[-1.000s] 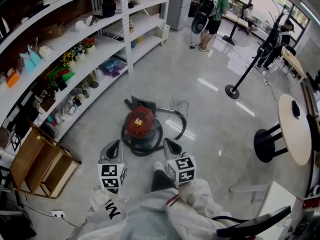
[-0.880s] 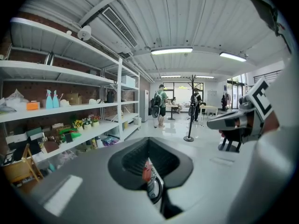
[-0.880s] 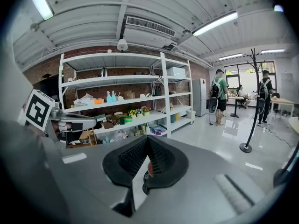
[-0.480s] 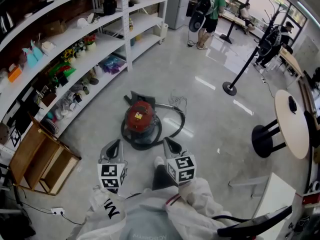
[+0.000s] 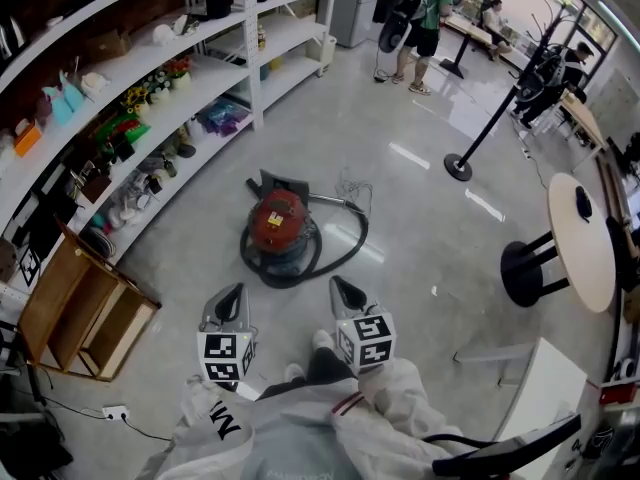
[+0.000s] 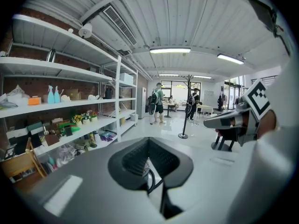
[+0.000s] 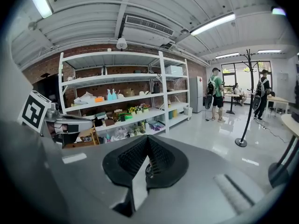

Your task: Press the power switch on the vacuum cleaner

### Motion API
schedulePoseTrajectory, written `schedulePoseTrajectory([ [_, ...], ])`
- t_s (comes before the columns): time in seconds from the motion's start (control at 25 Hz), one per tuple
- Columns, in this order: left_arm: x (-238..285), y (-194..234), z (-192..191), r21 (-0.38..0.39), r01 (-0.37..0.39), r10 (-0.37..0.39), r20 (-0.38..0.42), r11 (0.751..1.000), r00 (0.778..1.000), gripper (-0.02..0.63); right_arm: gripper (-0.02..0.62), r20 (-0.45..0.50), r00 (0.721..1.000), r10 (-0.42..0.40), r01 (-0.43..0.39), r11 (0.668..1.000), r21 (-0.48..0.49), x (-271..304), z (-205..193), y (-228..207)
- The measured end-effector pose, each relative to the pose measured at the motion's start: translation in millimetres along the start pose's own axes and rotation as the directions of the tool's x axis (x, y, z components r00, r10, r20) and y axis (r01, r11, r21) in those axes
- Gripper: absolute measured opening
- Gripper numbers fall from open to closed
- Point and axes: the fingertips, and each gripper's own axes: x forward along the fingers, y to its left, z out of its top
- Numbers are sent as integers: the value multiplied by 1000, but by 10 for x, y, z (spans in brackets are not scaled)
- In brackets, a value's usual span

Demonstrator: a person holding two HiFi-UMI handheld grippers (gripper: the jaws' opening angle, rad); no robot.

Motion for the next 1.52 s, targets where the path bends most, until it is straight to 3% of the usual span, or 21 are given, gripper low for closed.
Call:
schedulePoseTrajectory([
  [0.44, -25, -189, 38, 19, 25, -24, -10, 1000, 1000, 0, 0, -29, 1000, -10, 11, 1000, 12, -127, -157, -44],
  [0.84, 14, -341, 94, 4, -3, 3, -5, 1000, 1000, 0, 0, -32, 999, 26, -25, 999, 20, -170, -110, -155],
  [1.52, 100, -506, 323, 29, -59, 58, 44, 998, 997, 0, 0, 52, 996, 72, -71, 997, -12, -211, 156, -363],
])
